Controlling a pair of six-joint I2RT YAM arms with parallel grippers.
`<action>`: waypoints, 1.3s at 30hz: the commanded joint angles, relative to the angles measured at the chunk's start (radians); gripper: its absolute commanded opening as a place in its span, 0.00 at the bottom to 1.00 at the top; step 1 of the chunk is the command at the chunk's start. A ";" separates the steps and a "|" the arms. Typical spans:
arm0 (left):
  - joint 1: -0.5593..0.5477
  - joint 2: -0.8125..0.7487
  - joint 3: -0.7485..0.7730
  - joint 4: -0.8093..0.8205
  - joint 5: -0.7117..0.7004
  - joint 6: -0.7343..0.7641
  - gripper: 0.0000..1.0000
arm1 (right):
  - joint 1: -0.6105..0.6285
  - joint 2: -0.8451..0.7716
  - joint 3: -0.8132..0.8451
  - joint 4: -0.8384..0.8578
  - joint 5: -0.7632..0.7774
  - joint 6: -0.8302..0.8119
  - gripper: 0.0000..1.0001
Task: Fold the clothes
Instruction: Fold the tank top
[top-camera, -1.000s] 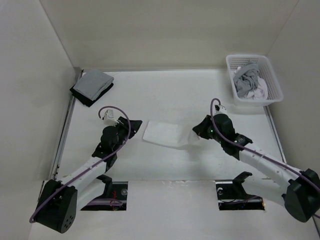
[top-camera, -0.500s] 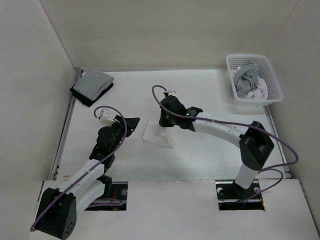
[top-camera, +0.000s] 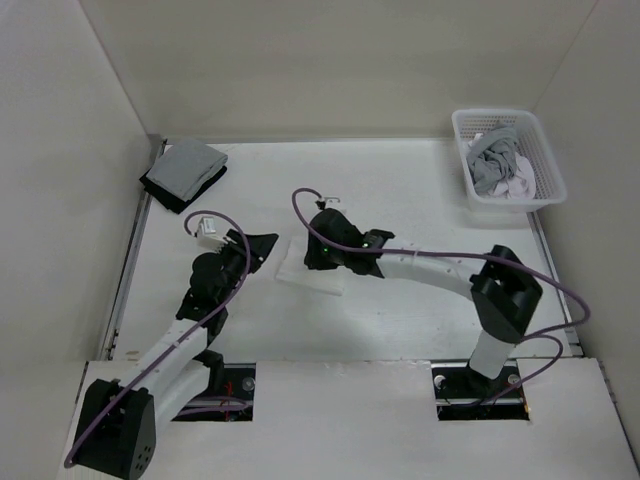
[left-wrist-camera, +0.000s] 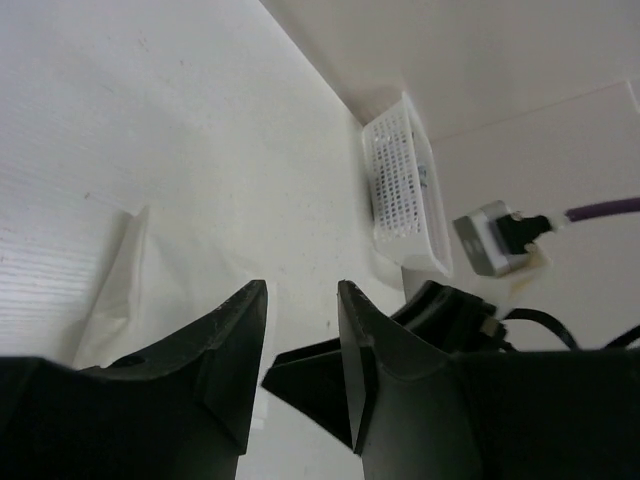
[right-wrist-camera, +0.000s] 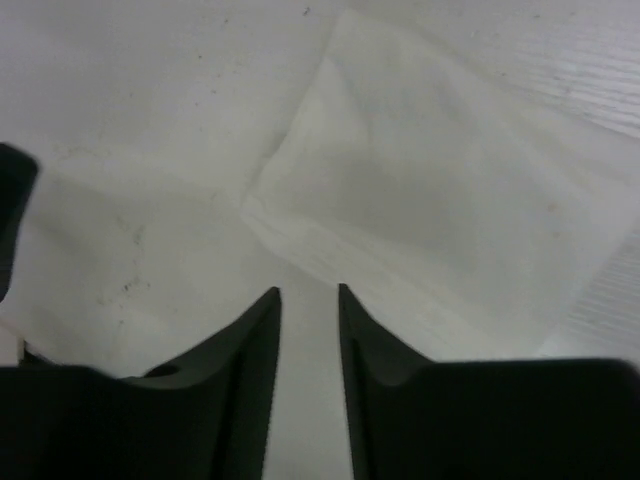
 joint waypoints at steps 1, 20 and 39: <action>-0.070 0.054 0.029 0.070 -0.006 0.005 0.32 | -0.025 -0.152 -0.123 0.200 -0.003 0.017 0.25; -0.179 0.599 0.012 0.321 -0.087 0.013 0.22 | -0.255 0.144 -0.332 0.840 -0.339 0.157 0.08; -0.089 0.069 -0.019 -0.025 -0.100 0.085 0.31 | -0.390 -0.124 -0.572 1.074 -0.489 0.245 0.16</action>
